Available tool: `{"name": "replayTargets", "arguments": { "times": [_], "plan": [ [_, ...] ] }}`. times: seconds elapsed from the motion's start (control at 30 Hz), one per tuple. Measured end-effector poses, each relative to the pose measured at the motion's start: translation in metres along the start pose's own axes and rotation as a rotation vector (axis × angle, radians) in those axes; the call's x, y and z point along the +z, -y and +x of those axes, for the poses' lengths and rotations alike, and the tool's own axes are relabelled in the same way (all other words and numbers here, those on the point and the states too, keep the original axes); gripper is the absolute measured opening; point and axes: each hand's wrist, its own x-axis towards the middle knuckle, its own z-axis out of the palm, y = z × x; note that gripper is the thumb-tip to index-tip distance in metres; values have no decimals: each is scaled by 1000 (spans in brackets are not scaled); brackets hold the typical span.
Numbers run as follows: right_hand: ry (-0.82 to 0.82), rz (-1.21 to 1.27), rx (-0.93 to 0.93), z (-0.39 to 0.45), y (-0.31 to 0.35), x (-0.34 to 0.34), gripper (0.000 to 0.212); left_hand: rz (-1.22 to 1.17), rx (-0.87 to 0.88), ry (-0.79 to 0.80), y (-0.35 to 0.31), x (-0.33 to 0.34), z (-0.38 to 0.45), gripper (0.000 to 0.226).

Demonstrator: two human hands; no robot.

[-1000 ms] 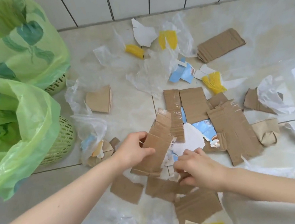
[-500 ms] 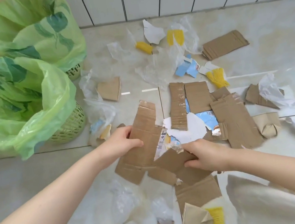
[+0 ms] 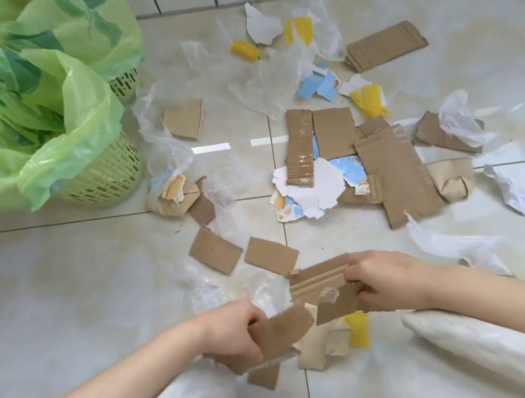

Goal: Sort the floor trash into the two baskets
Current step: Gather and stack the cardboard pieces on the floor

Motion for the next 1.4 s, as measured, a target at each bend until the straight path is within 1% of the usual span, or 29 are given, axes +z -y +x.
{"name": "replayTargets", "arguments": {
  "times": [0.07,0.13,0.2,0.23,0.3,0.37,0.43,0.5,0.57,0.63,0.7,0.73,0.8,0.87,0.93,1.0,1.13,1.23,1.4],
  "plan": [
    [-8,-109,-2,-4,-2,11,20,48,-123,40,1,23,9,24],
    [-91,-158,-13,-5,-4,21,18,20,-218,-49,7,46,22,31],
    [-206,-197,-39,-2,-3,31,16,-36,-275,-185,16,66,36,29],
    [-231,-236,-39,1,-3,35,20,-65,-297,-234,17,74,40,26],
    [-252,-290,-23,9,0,40,36,-70,-333,-300,18,87,46,23],
    [-263,-286,-6,18,0,44,47,-34,-324,-364,15,97,49,21],
    [-227,-226,-4,25,0,48,50,-6,-275,-444,12,104,51,21],
    [-228,-214,-22,28,-1,49,49,7,-230,-497,10,107,51,23],
    [-227,-231,-46,29,-1,47,44,7,-204,-533,9,108,50,22],
    [-188,-250,-60,31,-1,46,40,9,-183,-560,9,106,48,22],
    [-139,-262,-43,33,-2,44,41,-5,-148,-598,10,100,47,21],
    [-124,-266,-28,34,-2,43,43,-19,-123,-623,12,97,47,23],
    [-99,-274,9,35,-1,41,47,-51,-80,-674,14,87,48,33],
    [-79,-286,60,36,-2,39,53,-139,-83,-721,15,77,49,42],
    [-77,-287,109,36,-2,37,59,-238,-149,-720,14,70,48,36],
    [-78,-288,130,36,-2,36,60,-254,-207,-660,15,69,47,26],
    [-71,-269,150,37,-2,36,58,-267,-239,-532,15,81,45,24],
    [-82,-273,153,38,-2,37,57,-189,-228,-542,9,100,43,23],
    [-95,-282,186,40,-1,40,58,-14,-126,-607,-2,120,47,25]
  ]
}}
